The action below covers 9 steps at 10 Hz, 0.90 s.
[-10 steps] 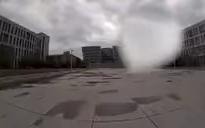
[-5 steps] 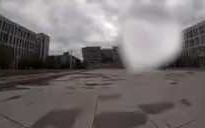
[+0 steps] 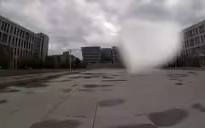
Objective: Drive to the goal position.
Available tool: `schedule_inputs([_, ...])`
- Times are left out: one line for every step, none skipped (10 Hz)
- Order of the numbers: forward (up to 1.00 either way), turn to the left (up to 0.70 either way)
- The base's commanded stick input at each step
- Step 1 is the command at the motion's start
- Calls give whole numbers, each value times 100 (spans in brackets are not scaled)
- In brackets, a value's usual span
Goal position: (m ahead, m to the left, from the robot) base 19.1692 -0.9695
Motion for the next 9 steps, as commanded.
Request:
schedule_inputs([70,0])
schedule_inputs([70,0])
schedule_inputs([70,0])
schedule_inputs([70,0])
schedule_inputs([70,0])
schedule_inputs([70,0])
schedule_inputs([70,0])
schedule_inputs([70,0])
schedule_inputs([70,0])
